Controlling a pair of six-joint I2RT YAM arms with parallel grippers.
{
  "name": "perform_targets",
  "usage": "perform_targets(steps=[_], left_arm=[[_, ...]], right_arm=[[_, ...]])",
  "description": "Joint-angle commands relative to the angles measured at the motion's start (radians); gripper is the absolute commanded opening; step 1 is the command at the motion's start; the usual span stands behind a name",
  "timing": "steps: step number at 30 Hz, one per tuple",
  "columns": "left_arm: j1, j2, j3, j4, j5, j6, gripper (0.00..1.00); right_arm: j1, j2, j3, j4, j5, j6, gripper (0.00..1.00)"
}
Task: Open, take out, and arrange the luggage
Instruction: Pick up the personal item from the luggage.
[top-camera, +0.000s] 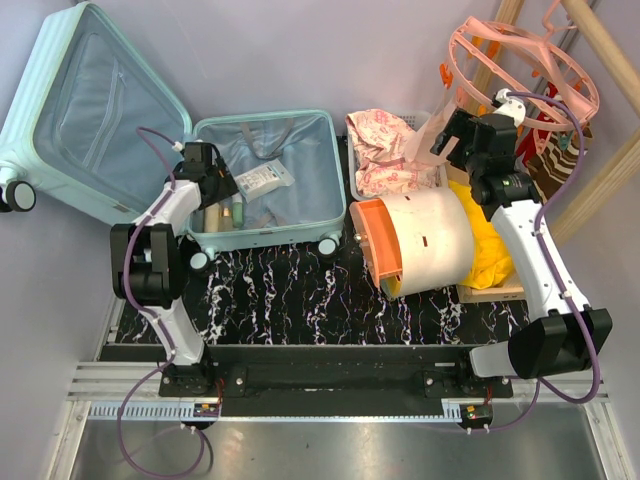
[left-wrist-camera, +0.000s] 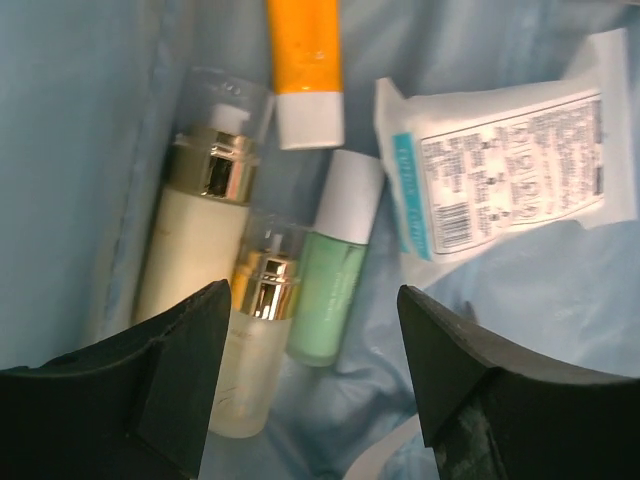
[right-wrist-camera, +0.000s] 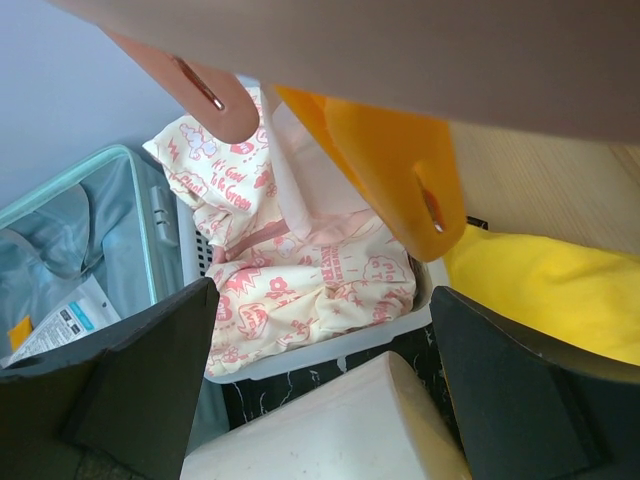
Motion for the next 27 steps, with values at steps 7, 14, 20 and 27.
perform_targets(steps=[7, 14, 20, 27], left_arm=[[0.005, 0.141, 0.100, -0.156, 0.009, 0.024, 0.51], [0.005, 0.179, 0.082, -0.204, -0.063, 0.058, 0.53], [-0.037, 0.220, 0.054, -0.230, -0.051, 0.152, 0.53], [-0.044, 0.190, 0.025, -0.190, -0.012, 0.167, 0.49]], right_arm=[[-0.004, 0.011, 0.040, 0.045, -0.031, -0.004, 0.97], [-0.007, -0.003, 0.024, 0.045, -0.016, 0.001, 0.97], [-0.009, -0.001, 0.023, 0.045, -0.016, 0.004, 0.98], [-0.011, 0.002, 0.025, 0.045, -0.014, 0.009, 0.97]])
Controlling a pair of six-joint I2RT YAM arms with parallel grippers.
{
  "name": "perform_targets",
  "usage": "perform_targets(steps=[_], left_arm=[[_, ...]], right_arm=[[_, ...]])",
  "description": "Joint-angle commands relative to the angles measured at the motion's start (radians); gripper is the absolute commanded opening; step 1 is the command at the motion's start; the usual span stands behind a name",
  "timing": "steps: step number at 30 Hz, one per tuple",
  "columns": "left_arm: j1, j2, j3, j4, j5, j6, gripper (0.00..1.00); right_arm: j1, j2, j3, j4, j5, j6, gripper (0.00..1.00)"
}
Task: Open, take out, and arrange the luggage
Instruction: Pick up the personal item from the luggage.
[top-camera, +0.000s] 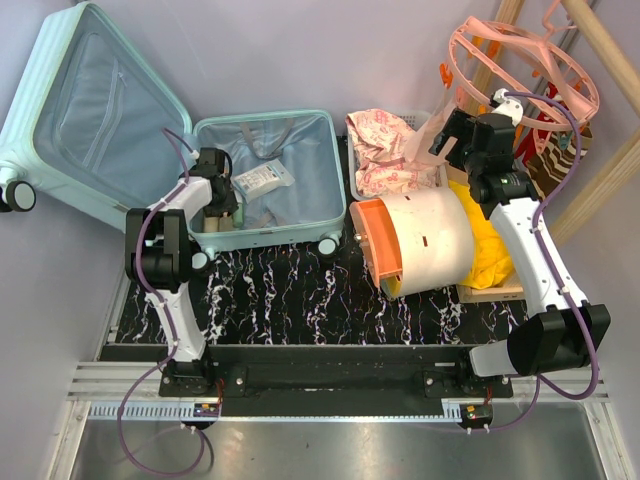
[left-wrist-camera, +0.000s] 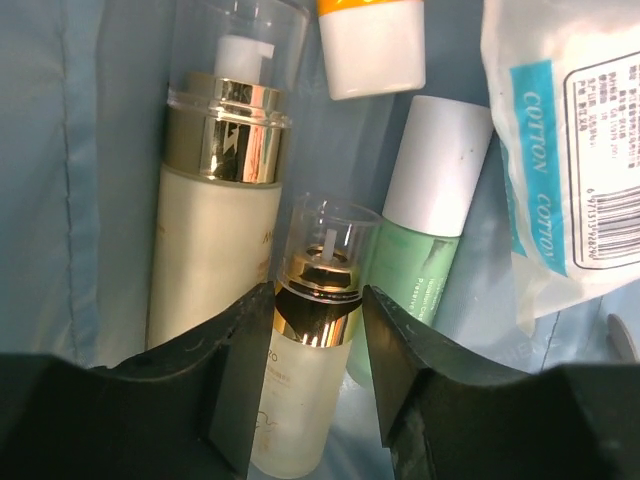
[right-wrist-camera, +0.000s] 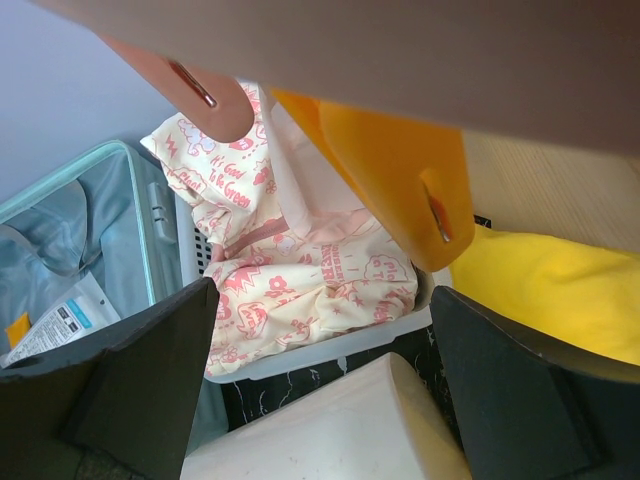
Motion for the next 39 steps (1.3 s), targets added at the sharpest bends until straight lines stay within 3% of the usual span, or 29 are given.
perform_targets(steps=[1, 3, 5, 10, 13, 14, 15, 24, 27, 28, 31, 39], left_arm=[[-0.017, 0.036, -0.033, -0.060, 0.090, 0.043, 0.53], [-0.013, 0.055, 0.007, -0.066, 0.107, 0.042, 0.63], [0.000, 0.117, 0.070, -0.114, 0.109, 0.030, 0.48], [0.008, 0.128, 0.087, -0.157, 0.084, 0.034, 0.43], [0.008, 0.104, 0.086, -0.146, 0.107, 0.028, 0.34], [0.007, 0.093, 0.087, -0.125, 0.114, 0.019, 0.26], [0.006, 0.078, 0.095, -0.116, 0.114, 0.014, 0.23], [0.013, 0.173, 0.225, -0.113, 0.130, -0.007, 0.11], [0.011, 0.161, 0.248, -0.110, 0.138, -0.023, 0.22], [0.010, 0.144, 0.248, -0.100, 0.137, -0.026, 0.40], [-0.004, 0.121, 0.231, -0.042, 0.143, -0.013, 0.56], [-0.010, 0.222, 0.326, -0.033, 0.144, -0.009, 0.56]], right_arm=[[-0.007, -0.014, 0.026, 0.041, -0.003, 0.006, 0.97], [-0.008, -0.009, 0.035, 0.039, -0.006, 0.003, 0.97], [-0.008, -0.012, 0.037, 0.041, -0.003, 0.006, 0.97], [-0.010, -0.032, 0.017, 0.039, 0.020, 0.006, 0.98], [-0.013, -0.035, 0.014, 0.039, 0.027, 0.011, 0.98], [-0.011, -0.035, 0.014, 0.039, 0.027, 0.013, 0.98], [-0.011, -0.032, 0.015, 0.041, 0.027, 0.016, 0.98], [-0.013, -0.025, 0.026, 0.041, 0.020, 0.007, 0.98], [-0.013, -0.029, 0.023, 0.041, 0.026, 0.008, 0.98], [-0.014, -0.029, 0.021, 0.039, 0.030, 0.010, 0.98], [-0.014, -0.025, 0.023, 0.041, 0.027, 0.020, 0.98], [-0.014, -0.008, 0.038, 0.039, 0.008, 0.014, 0.98]])
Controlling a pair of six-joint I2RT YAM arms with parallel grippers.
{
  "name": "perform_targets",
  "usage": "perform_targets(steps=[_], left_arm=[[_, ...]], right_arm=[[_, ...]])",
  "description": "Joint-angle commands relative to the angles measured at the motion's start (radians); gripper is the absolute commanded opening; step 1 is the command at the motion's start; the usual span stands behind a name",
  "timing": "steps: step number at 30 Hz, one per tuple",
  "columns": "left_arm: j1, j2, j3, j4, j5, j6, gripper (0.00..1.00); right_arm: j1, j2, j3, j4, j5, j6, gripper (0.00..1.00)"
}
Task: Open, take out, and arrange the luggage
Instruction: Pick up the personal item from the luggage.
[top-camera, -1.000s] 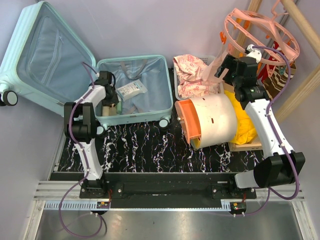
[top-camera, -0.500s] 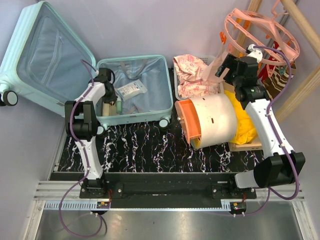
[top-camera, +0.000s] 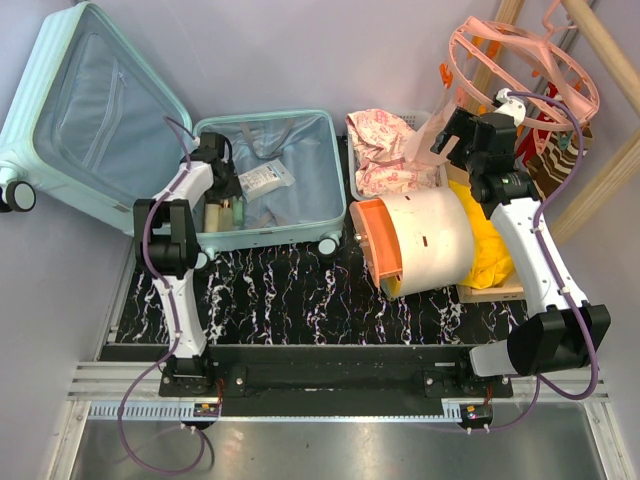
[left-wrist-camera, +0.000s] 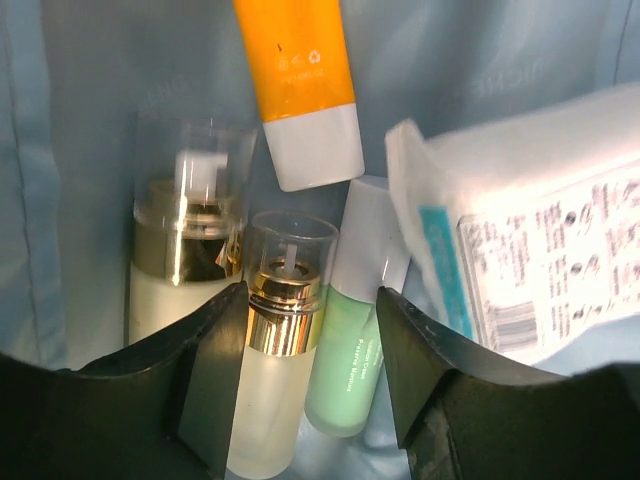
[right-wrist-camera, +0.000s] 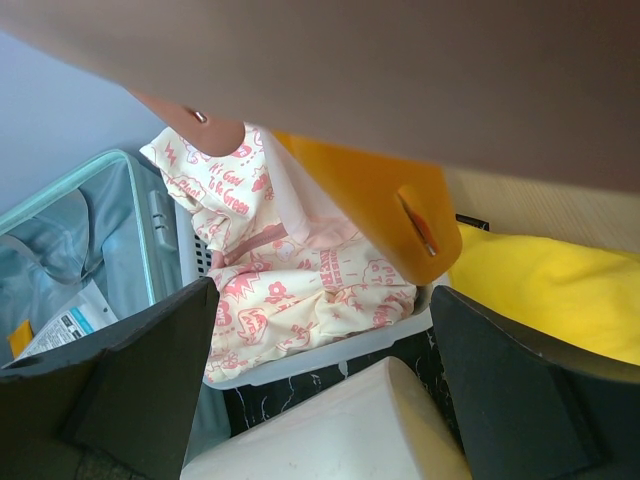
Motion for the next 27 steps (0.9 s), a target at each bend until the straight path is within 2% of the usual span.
perform_targets(steps=[1, 3, 8, 12, 19, 27], left_arm=[[-0.021, 0.104, 0.124, 0.041, 0.065, -0.015, 0.56], [-0.022, 0.153, 0.157, -0.033, 0.043, -0.012, 0.56], [-0.016, 0.167, 0.158, -0.053, 0.026, -0.001, 0.54], [0.013, 0.171, 0.190, -0.042, 0.038, 0.002, 0.40], [0.048, 0.220, 0.269, -0.028, 0.115, 0.022, 0.39], [0.058, 0.262, 0.354, -0.028, 0.123, 0.016, 0.33]], right_arm=[[-0.007, -0.007, 0.040, 0.034, -0.001, 0.001, 0.98], [-0.007, -0.008, 0.043, 0.034, -0.001, -0.004, 0.98], [-0.008, -0.008, 0.038, 0.033, 0.002, 0.004, 0.98], [-0.010, -0.004, 0.041, 0.034, -0.007, 0.008, 0.98], [-0.010, 0.006, 0.049, 0.033, -0.024, 0.004, 0.98], [-0.011, 0.019, 0.064, 0.031, -0.044, 0.012, 0.98]])
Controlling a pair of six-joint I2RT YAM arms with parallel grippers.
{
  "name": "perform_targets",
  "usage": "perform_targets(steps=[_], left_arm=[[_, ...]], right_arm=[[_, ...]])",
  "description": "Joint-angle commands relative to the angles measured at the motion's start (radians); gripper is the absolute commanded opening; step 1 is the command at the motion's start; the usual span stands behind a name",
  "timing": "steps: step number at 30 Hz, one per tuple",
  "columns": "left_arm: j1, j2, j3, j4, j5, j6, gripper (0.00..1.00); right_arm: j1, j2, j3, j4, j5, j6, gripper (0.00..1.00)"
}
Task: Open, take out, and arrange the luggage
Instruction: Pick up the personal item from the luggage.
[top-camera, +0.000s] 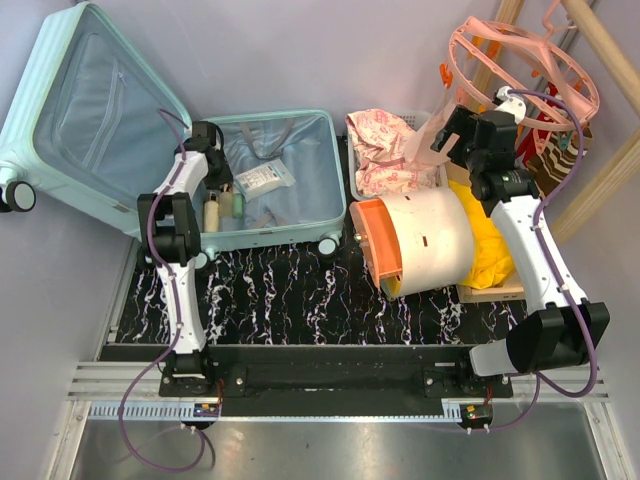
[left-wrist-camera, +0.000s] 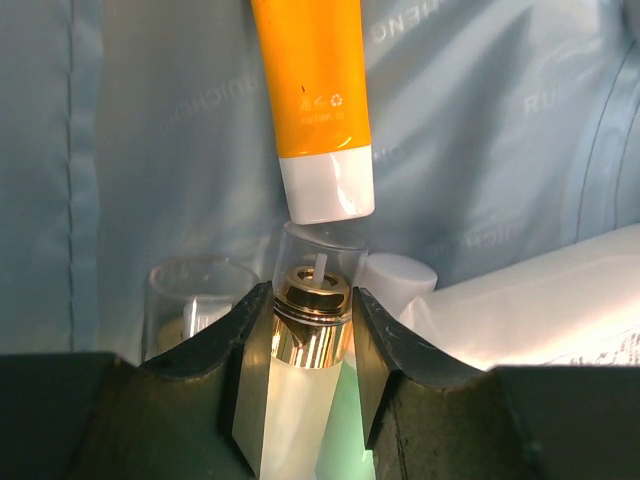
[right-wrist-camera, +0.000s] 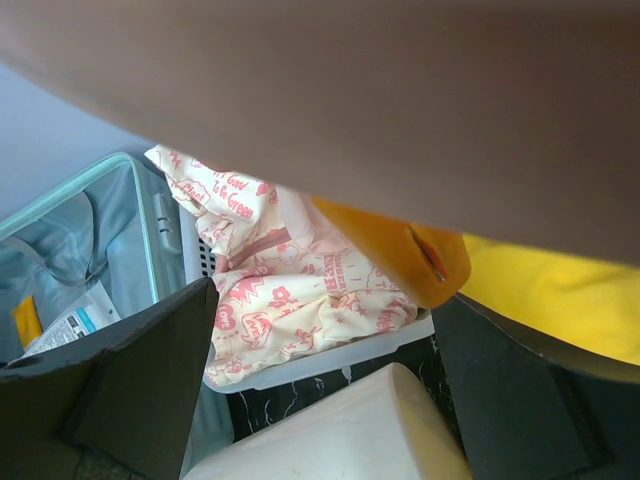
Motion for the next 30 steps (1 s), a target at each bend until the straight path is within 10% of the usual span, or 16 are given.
perform_targets(steps=[1, 15, 30], left_arm=[[0.001, 0.068, 0.078, 0.025, 0.069, -0.012, 0.32], [0.002, -0.004, -0.036, 0.058, 0.083, -0.003, 0.61], [0.021, 0.163, 0.180, -0.107, 0.112, -0.023, 0.50]], right_arm=[[-0.006, 0.009, 0.050, 0.033, -0.038, 0.011, 0.98], [-0.006, -0.022, 0.022, 0.027, -0.027, 0.021, 0.98], [-0.008, -0.028, 0.014, 0.027, -0.035, 0.020, 0.98]])
